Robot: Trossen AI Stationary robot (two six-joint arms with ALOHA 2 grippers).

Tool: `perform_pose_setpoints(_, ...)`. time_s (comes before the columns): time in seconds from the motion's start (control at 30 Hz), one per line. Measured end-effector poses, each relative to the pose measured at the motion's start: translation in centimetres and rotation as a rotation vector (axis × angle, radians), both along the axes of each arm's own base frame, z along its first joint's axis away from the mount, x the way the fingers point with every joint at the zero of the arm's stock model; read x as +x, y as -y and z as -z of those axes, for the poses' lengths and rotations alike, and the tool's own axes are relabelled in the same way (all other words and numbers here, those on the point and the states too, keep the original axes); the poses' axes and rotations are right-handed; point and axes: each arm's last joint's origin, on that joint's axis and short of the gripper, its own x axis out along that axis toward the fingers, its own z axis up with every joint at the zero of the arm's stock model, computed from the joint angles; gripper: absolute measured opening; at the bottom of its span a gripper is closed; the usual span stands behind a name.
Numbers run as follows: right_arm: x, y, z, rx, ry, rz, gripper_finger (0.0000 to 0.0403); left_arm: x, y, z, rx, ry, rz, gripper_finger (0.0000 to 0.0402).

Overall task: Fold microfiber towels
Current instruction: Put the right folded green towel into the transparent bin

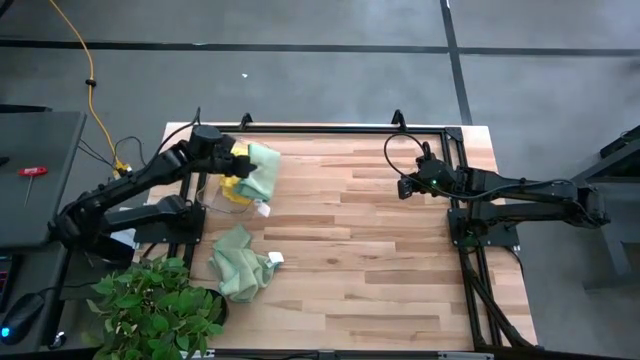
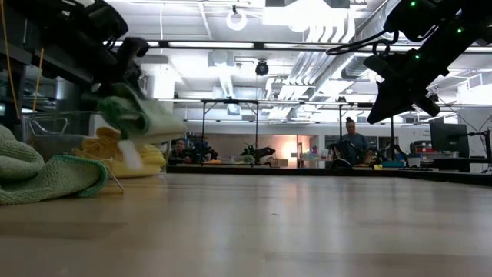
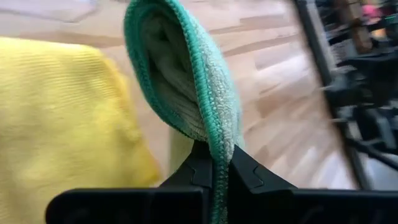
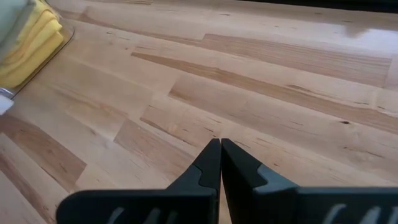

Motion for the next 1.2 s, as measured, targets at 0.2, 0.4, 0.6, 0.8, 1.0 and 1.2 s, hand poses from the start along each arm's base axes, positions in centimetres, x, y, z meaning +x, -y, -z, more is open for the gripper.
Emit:
perform_pose_setpoints(0.2, 0.0, 0.0, 0.0, 0.011, 0.009, 0.009, 0.0004, -0.5, -0.2, 0.3, 0.026, -0.056, -0.005, 0.0000)
perform_pose_setpoints(0.4, 0.0, 0.0, 0.0, 0.017, 0.011, 0.004, 0.0004, -1.0, -0.4, -0.7, 0.065, -0.131, -0.026, 0.0000)
perform_pose_setpoints(0.6, 0.0, 0.0, 0.0, 0.017, 0.011, 0.004, 0.0004, -1.5, -0.5, -1.1, 0.069, -0.346, -0.015, 0.0000)
perform_pose_setpoints(0.8, 0.0, 0.0, 0.0, 0.022, 0.015, 0.010, 0.0004, -1.0, -1.3, 0.2, 0.057, -0.476, 0.034, 0.0000)
perform_pose_setpoints(1.0, 0.0, 0.0, 0.0, 0.029, 0.021, 0.016, 0.0004, -0.3, -2.5, 1.0, 0.092, -0.537, 0.035, 0.0001)
perform_pose_setpoints(1.2, 0.0, -0.1, 0.0, 0.037, 0.024, 0.013, 0.0004, -0.7, -2.6, 1.3, 0.125, -0.659, 0.041, 0.0001)
